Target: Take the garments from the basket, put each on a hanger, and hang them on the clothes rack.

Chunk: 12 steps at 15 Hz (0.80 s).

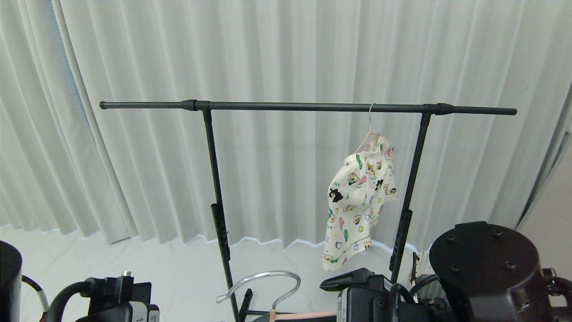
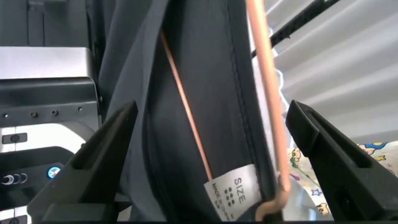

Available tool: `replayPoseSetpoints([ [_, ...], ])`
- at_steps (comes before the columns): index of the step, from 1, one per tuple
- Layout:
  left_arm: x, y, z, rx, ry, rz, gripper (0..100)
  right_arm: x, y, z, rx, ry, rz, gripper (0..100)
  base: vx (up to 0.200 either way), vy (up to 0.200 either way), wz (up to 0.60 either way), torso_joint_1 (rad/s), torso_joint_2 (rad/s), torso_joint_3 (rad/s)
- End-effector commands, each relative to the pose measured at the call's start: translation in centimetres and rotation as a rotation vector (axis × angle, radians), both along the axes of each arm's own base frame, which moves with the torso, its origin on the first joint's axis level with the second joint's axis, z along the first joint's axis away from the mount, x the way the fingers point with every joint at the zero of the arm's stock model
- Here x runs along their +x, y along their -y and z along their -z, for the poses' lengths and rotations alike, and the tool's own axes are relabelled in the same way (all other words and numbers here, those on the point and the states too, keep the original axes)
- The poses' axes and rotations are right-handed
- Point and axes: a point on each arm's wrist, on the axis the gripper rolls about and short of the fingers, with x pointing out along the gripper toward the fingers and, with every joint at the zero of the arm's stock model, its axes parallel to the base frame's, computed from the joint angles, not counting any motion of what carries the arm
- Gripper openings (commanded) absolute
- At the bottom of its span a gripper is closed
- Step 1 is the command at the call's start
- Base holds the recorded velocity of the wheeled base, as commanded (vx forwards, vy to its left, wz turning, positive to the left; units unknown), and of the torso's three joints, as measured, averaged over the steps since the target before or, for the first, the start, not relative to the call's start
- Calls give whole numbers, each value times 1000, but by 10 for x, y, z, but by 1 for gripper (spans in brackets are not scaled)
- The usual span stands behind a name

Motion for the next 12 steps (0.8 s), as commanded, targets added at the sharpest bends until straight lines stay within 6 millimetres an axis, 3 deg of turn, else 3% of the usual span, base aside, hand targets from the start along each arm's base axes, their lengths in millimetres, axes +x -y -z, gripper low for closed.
replayPoseSetpoints([
  [1,-1,-1,0,3,11,9,0,1,-1,2,-8,-3,2,100,0,0,0,0,0,0],
  [5,-1,0,0,5,17,14,0,1,-1,2,-6,-12,12,100,0,0,0,0,0,0],
  [6,-2,-1,0,4,19,16,0,1,-1,2,-5,-16,16,0,0,0,0,0,0,0],
  [12,-3,0,-1,2,21,24,0,2,-2,4,-10,-13,20,0,0,0,0,0,0,0],
])
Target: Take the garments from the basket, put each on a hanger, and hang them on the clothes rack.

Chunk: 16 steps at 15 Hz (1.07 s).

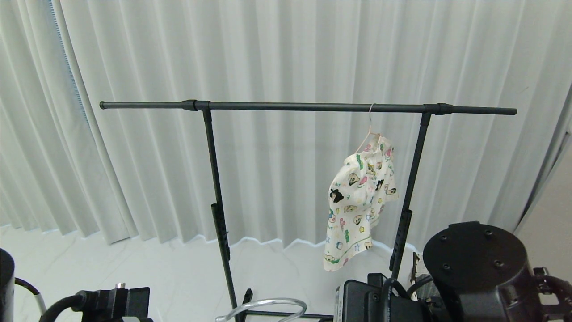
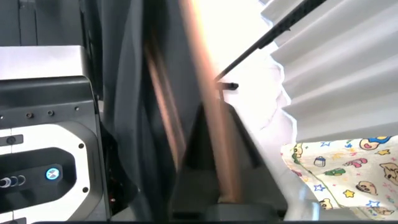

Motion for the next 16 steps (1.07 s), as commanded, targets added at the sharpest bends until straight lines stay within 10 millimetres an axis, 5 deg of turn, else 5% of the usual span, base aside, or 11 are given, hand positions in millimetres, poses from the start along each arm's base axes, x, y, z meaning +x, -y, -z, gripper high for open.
replayPoseSetpoints([
  [1,-1,-1,0,-4,2,-2,0,0,0,0,-2,0,-2,0,0,0,0,0,0,0],
  [4,-1,-1,0,-5,1,-3,0,1,-2,-3,33,20,-4,0,0,0,0,0,0,0],
  [5,-1,-2,0,-4,-1,-5,100,1,-2,-5,46,34,-9,0,0,0,0,0,0,0],
  [11,-2,-4,10,21,-28,-20,100,15,8,-15,58,203,-64,0,0,0,0,0,0,0],
  [16,5,-26,15,-1,-11,-184,100,34,39,-27,105,169,100,0,0,0,0,0,0,0],
])
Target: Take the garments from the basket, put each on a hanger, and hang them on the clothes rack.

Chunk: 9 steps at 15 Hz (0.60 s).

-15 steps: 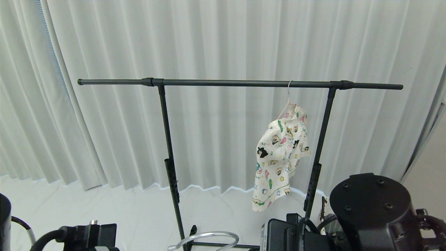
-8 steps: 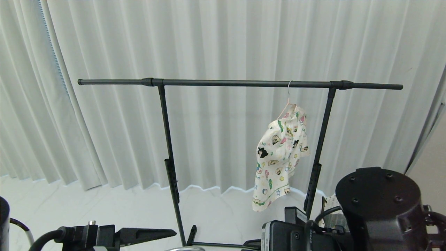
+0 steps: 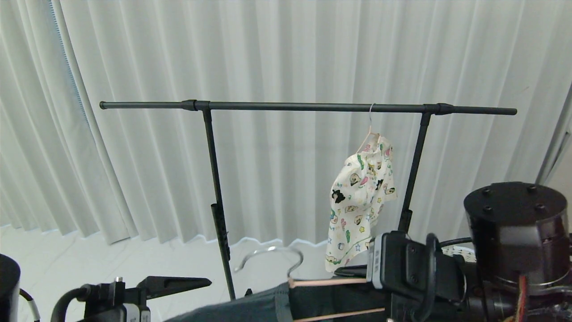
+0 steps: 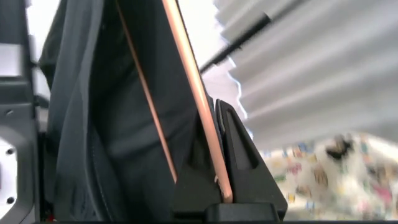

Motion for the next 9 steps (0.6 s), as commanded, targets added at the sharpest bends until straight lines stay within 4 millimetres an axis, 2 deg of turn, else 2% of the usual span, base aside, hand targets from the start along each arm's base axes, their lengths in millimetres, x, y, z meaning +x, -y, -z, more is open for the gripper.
replayPoseSetpoints([
  [1,5,-17,0,-17,18,-137,100,5,17,-11,55,-9,73,0,0,0,0,0,0,0],
  [5,21,-46,-1,-109,-50,-478,100,8,31,-22,103,-4,125,0,0,0,0,0,0,0],
  [9,37,-57,14,-85,-145,-577,100,1,39,-30,127,11,123,0,0,0,0,0,0,0],
])
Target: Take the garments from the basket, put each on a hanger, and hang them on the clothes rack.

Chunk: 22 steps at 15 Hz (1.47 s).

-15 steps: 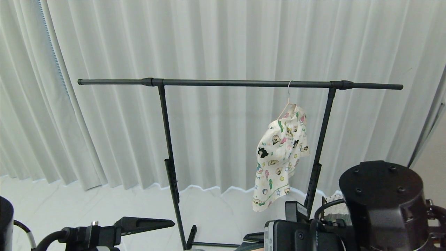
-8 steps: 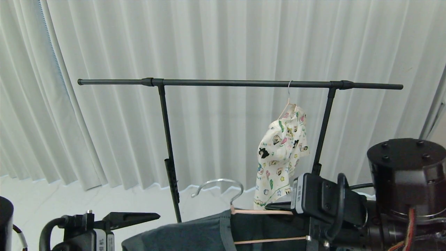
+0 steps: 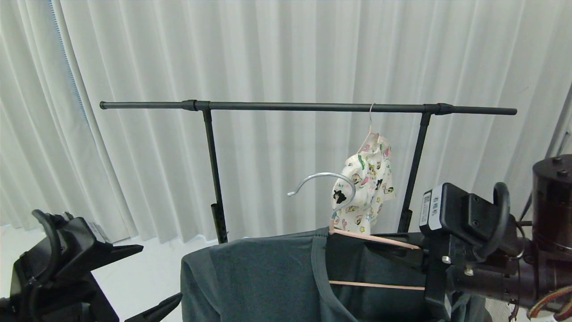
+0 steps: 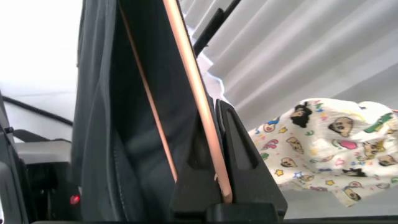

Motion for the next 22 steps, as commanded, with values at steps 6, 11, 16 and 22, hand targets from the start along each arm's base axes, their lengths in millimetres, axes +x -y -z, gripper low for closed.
replayPoseSetpoints([
  [6,17,2,18,34,-105,47,100,-15,5,-11,31,23,-42,0,0,0,0,0,0,0],
  [11,19,3,24,68,-119,93,100,-20,5,-13,37,28,-60,0,0,0,0,0,0,0],
  [16,18,-3,22,57,-109,45,0,-16,14,-10,15,13,-17,0,0,0,0,0,0,0],
  [22,23,-30,10,34,-61,-161,0,-2,37,-11,27,-29,126,0,0,0,0,0,0,0],
])
